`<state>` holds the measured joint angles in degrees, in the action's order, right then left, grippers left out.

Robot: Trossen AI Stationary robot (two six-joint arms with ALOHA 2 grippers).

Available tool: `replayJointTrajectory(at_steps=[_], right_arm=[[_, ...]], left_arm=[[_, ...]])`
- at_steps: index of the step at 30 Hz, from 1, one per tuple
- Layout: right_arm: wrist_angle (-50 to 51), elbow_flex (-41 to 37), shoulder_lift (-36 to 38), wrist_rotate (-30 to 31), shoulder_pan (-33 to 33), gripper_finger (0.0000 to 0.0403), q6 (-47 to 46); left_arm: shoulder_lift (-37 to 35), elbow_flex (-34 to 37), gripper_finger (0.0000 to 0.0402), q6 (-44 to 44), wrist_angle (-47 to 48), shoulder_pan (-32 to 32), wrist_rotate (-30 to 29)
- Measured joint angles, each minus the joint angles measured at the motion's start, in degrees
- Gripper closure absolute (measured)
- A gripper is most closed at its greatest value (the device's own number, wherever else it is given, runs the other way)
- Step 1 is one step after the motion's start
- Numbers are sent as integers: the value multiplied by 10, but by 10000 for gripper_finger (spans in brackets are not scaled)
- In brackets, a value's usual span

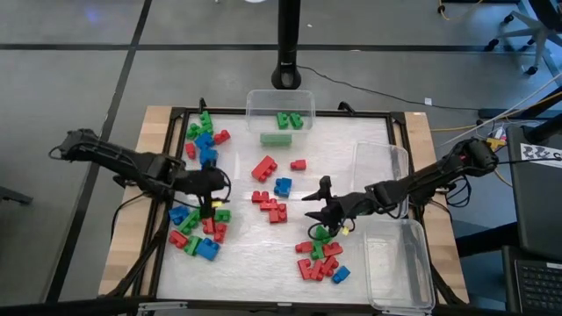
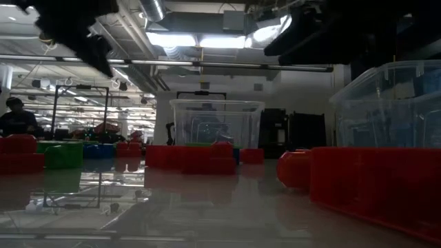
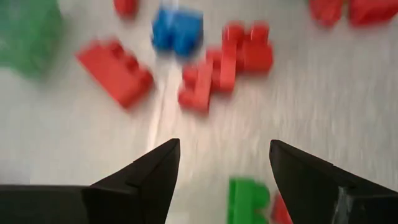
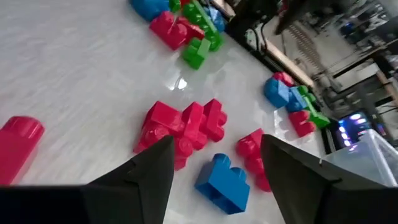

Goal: Sort blocks
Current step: Put the green game piece into the top transparent bin

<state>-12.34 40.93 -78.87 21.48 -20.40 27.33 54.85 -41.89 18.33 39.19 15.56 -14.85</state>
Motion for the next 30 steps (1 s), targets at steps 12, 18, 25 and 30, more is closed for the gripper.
replayJointTrajectory(at_steps=[12, 18, 25, 30], right_arm=[[-78, -1, 0, 25, 22, 169, 17], [-81, -1, -6, 40, 20, 169, 18], [-87, -1, -29, 40, 20, 169, 19], [-86, -1, -35, 45, 20, 169, 31]], left_arm=[[132, 2, 164, 72, 36, 47, 56], [189, 2, 164, 72, 36, 46, 61], [236, 2, 164, 70, 32, 45, 75], [273, 2, 164, 57, 3, 45, 88]])
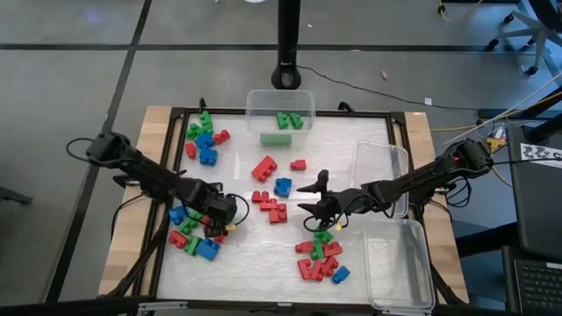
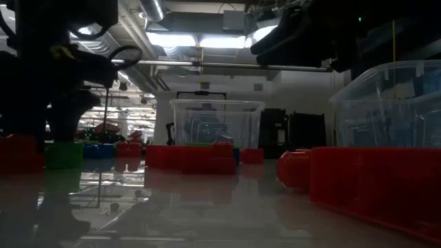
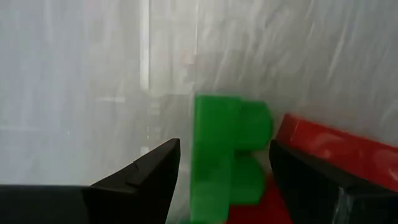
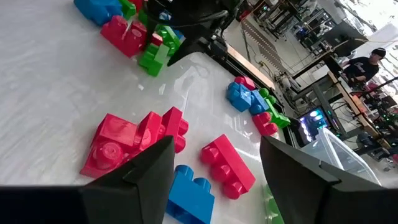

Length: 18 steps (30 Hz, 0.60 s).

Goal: Sort blocks
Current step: Put the green game piece into the top transparent bin

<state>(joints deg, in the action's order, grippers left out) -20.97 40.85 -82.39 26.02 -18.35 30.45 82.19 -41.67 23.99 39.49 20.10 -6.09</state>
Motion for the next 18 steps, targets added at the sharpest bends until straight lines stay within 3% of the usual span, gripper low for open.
replayJointTrajectory(at_steps=[9, 16, 18], right_arm=[[1, 0, 0, 1, 0, 169, 1], [1, 0, 0, 1, 0, 169, 1], [1, 0, 0, 1, 0, 169, 1]], left_arm=[[60, -2, 170, -27, -17, -20, 6], [51, -1, 239, -34, -18, -20, -1], [43, -2, 243, -34, -15, -20, -1]])
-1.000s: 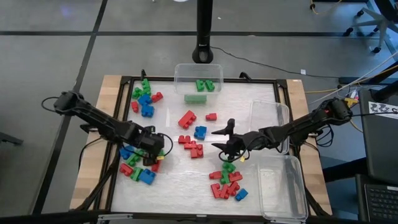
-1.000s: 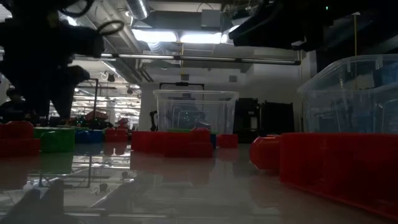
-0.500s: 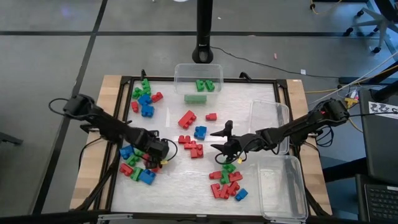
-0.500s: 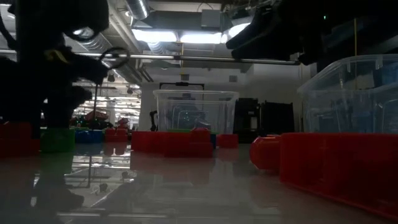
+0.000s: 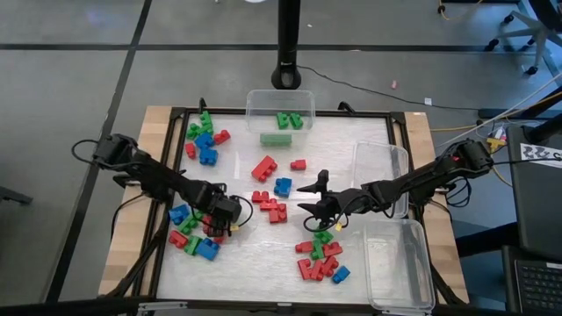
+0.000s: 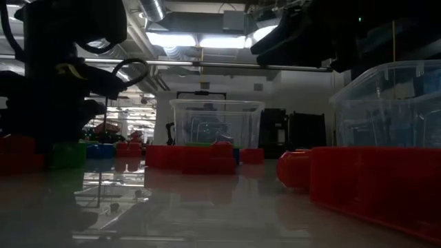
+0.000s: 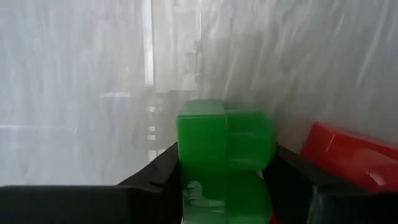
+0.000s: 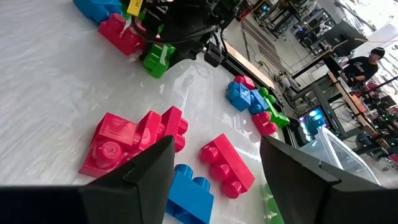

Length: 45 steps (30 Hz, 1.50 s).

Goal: Sort blocks
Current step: Put the green game piece into the top transparent bin

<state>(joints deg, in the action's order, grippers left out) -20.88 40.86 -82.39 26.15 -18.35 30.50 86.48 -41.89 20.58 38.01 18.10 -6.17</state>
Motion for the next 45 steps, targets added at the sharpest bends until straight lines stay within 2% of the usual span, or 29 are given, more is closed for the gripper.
replayJointTrajectory(at_steps=[6, 13, 19, 26, 32, 36, 42, 45], right_arm=[[0, 0, 0, 9, 0, 169, 0], [0, 0, 0, 13, 0, 169, 0], [1, 0, 0, 13, 0, 169, 0], [3, 0, 0, 14, 0, 169, 0], [6, 0, 0, 14, 0, 169, 0], [11, 0, 0, 15, 0, 169, 0], [14, 0, 0, 18, 0, 169, 0], [15, 0, 0, 18, 0, 169, 0]], left_arm=[[-48, -21, 243, -29, 2, -4, -13], [-113, -67, 238, -129, -36, -46, -103], [-159, -73, 235, -266, -193, -125, -128], [-156, -73, 233, -378, -398, -262, -129], [-123, -73, 232, -395, -503, -380, -126], [-87, -73, 231, -377, -538, -440, -126], [-42, -73, 210, -360, -546, -482, -124], [-37, -91, 181, -326, -495, -487, -123]])
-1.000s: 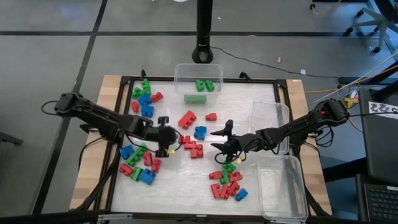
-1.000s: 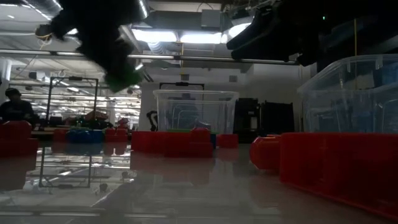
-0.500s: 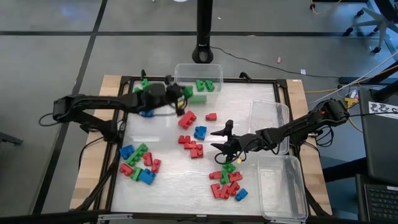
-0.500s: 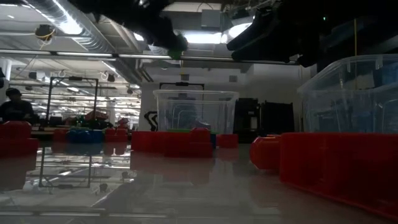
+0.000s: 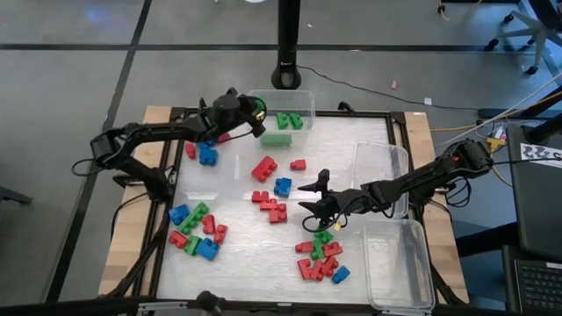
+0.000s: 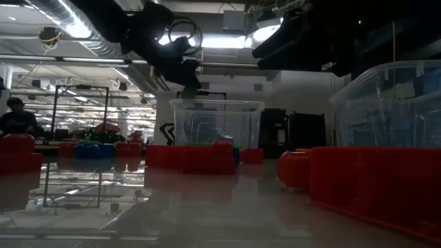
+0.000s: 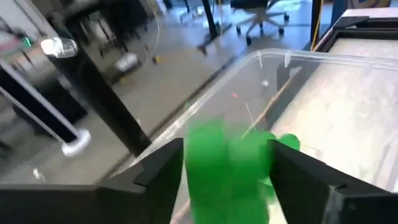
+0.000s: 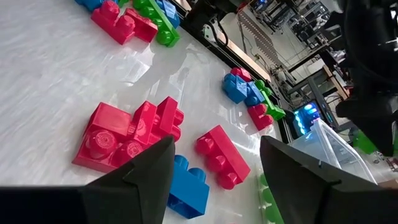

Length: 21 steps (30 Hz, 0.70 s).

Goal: Sort blocks
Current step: Put the green game piece into the top transparent bin

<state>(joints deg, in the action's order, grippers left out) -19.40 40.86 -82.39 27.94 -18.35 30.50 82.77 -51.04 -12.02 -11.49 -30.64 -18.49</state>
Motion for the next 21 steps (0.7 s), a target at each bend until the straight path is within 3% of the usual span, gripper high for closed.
replayJointTrajectory(at_steps=[5, 10, 16, 21], right_arm=[[0, 0, 0, 4, 0, 169, 0], [1, 0, 0, 9, 0, 169, 0], [3, 0, 0, 9, 0, 169, -1], [4, 0, 0, 9, 0, 169, -1]], left_arm=[[1, -60, 145, 44, 140, -6, 14], [-13, -111, 143, 54, 282, 9, 17], [-97, -122, 150, 59, 397, 93, 18], [-162, -122, 150, 126, 544, 186, 18]])
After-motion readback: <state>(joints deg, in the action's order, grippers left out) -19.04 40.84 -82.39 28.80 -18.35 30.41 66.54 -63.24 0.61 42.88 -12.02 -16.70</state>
